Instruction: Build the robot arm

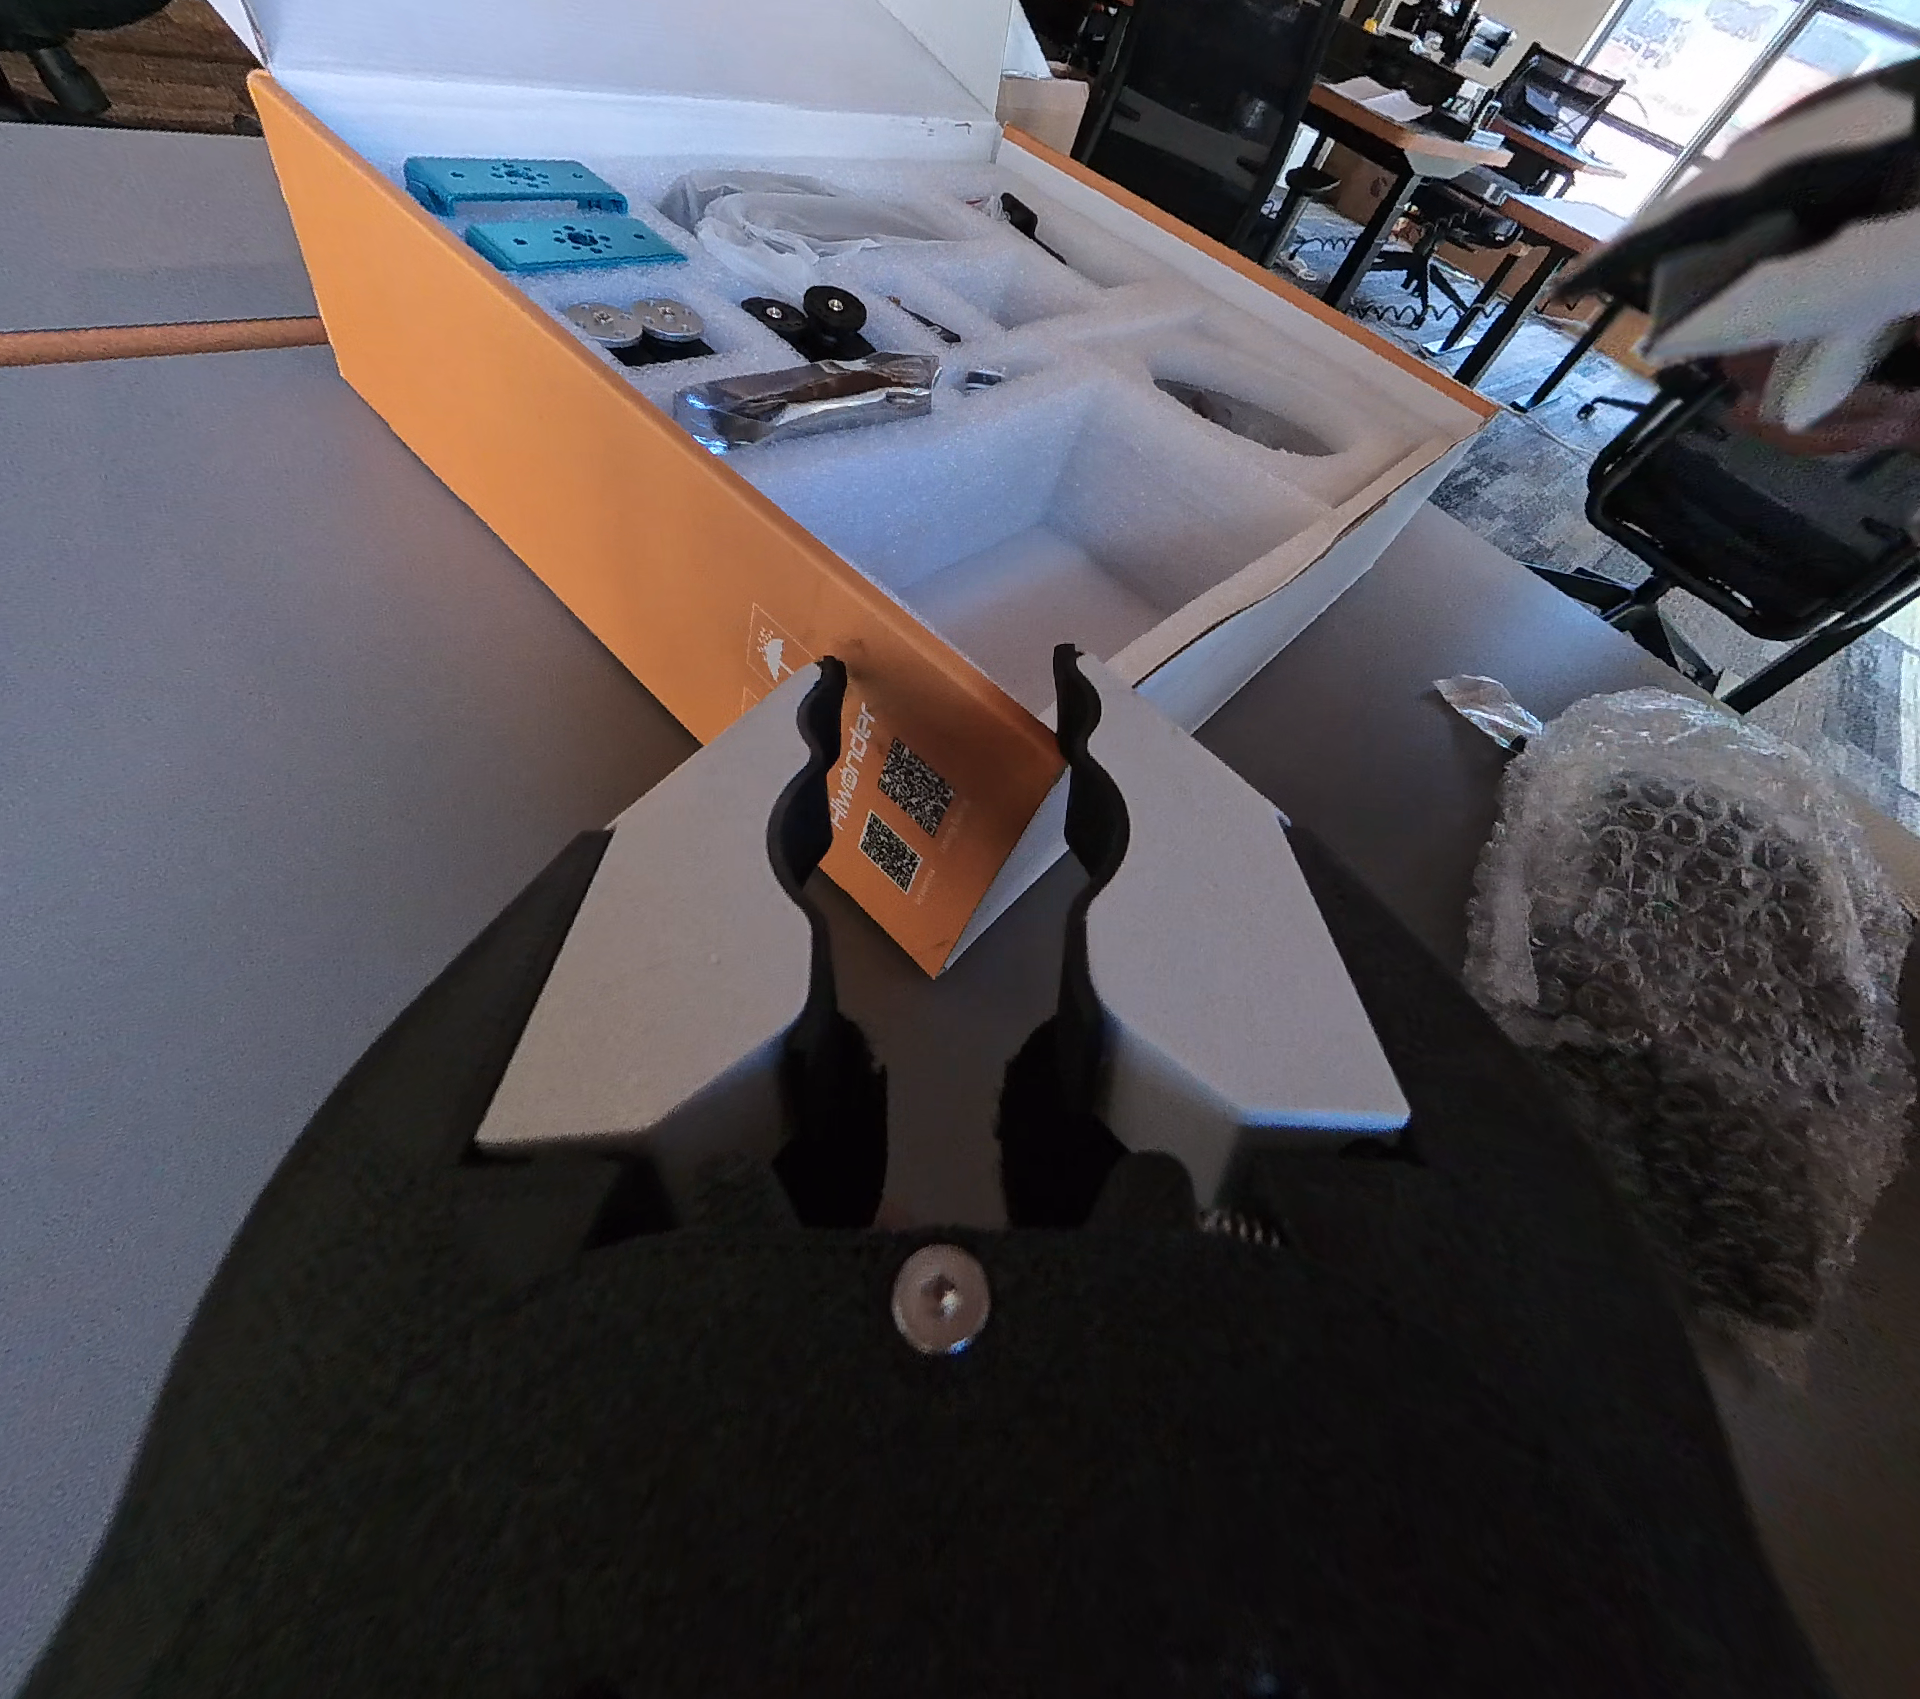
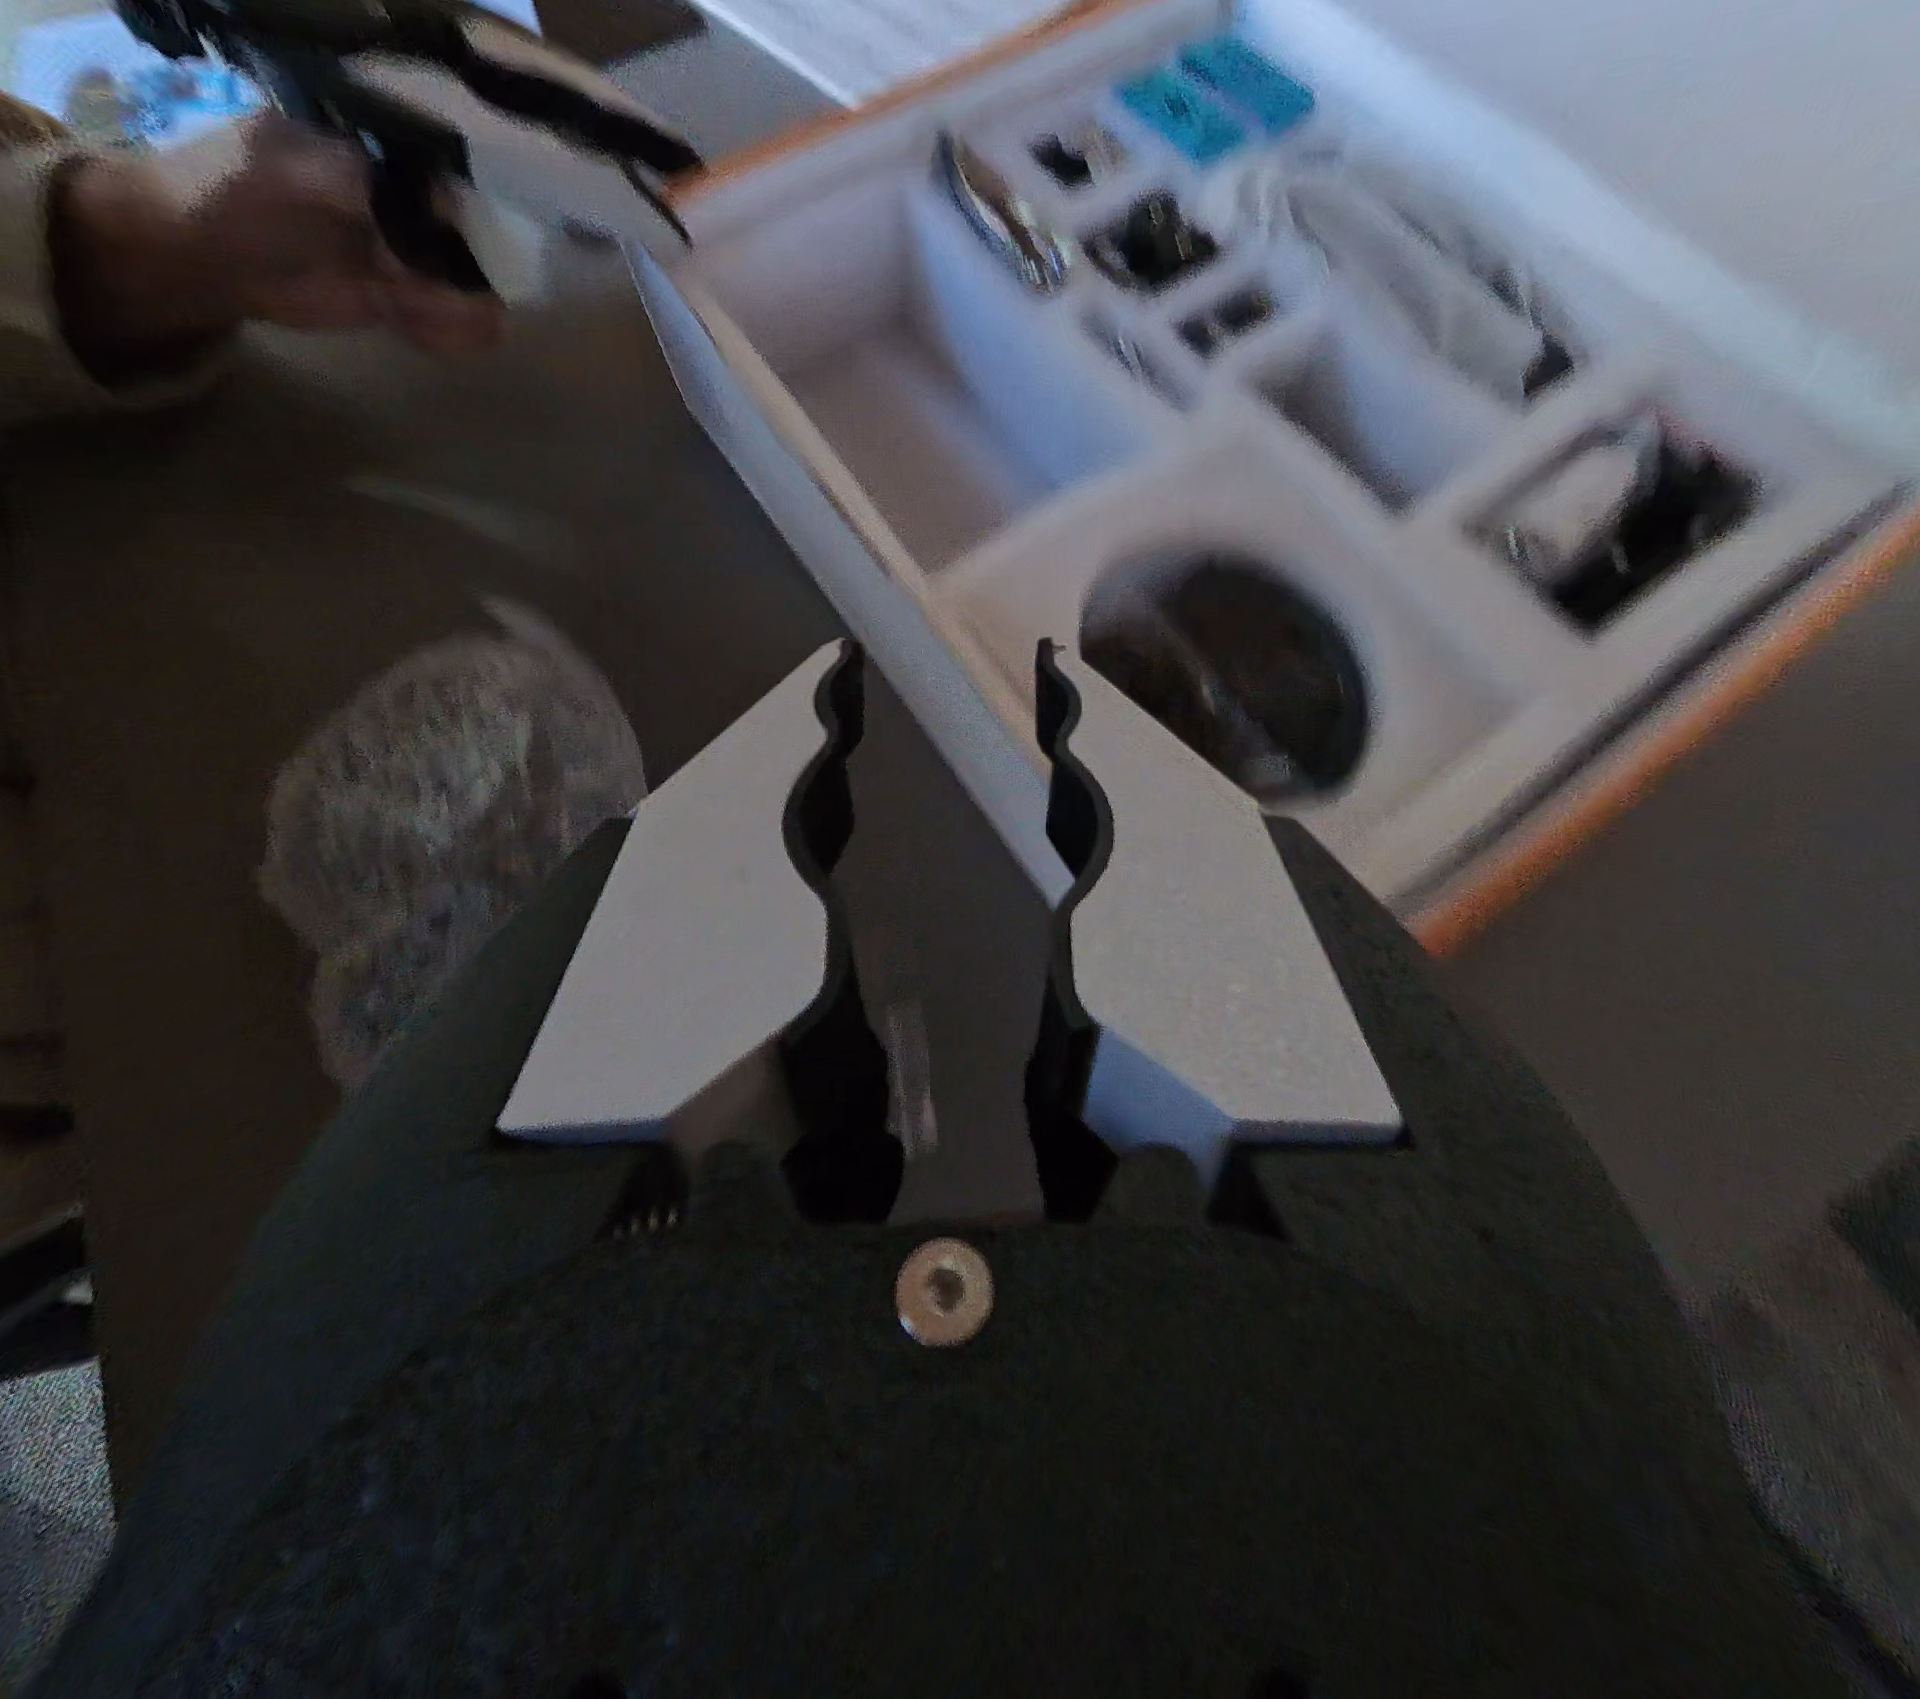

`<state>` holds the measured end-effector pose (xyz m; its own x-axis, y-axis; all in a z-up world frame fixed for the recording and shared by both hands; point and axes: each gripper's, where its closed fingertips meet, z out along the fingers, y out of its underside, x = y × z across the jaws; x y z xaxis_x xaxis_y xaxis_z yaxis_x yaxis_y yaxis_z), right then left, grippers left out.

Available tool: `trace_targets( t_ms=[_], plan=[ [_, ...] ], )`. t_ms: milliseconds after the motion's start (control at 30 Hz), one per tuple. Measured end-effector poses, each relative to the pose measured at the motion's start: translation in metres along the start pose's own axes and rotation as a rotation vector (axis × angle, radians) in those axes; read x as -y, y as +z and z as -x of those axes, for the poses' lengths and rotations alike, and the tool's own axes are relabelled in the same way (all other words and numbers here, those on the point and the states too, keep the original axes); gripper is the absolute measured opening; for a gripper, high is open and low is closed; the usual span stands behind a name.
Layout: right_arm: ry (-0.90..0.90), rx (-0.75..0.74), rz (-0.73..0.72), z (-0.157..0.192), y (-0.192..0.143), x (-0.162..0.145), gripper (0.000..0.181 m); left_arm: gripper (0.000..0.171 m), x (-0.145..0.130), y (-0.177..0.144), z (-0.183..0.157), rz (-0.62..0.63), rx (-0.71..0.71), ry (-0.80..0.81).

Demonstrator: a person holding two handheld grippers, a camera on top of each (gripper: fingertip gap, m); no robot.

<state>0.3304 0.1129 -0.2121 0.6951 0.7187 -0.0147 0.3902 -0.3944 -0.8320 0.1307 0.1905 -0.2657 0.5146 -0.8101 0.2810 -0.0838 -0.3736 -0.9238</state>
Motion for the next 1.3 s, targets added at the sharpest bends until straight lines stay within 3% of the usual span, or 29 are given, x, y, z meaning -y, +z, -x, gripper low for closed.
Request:
trace_targets(
  t_ms=[33,133,267,433,667,833,1100,1233,1300],
  plan=[
    [-0.023,0.016,-0.005,0.003,0.015,0.018,0.034,0.041,0.000,0.000,0.000,-0.001,0.000,0.002],
    [-0.138,0.070,0.092,0.009,0.082,0.053,0.036,0.041,0.000,0.000,0.000,-0.002,-0.005,-0.001],
    [-0.260,0.136,0.266,-0.003,0.165,0.068,0.034,0.041,0.000,0.000,0.000,-0.005,-0.009,-0.007],
    [-0.320,0.241,0.420,-0.013,0.210,0.060,0.025,0.041,-0.001,0.000,0.000,-0.003,-0.017,-0.023],
    [-0.295,0.326,0.457,-0.015,0.216,0.061,0.006,0.041,-0.001,0.001,0.001,-0.002,-0.021,-0.019],
    [-0.415,0.278,0.501,-0.016,0.213,0.065,0.003,0.042,-0.002,-0.001,0.001,-0.007,-0.026,-0.022],
    [-0.395,0.250,0.474,-0.018,0.207,0.072,0.003,0.042,-0.002,-0.002,0.001,0.003,-0.020,-0.031],
    [-0.364,0.260,0.444,-0.017,0.210,0.068,0.003,0.018,0.029,-0.003,0.017,-0.064,0.044,-0.001],
    [-0.353,0.259,0.429,-0.017,0.210,0.069,0.003,0.016,0.049,0.006,0.009,-0.050,-0.029,-0.006]
  ],
)
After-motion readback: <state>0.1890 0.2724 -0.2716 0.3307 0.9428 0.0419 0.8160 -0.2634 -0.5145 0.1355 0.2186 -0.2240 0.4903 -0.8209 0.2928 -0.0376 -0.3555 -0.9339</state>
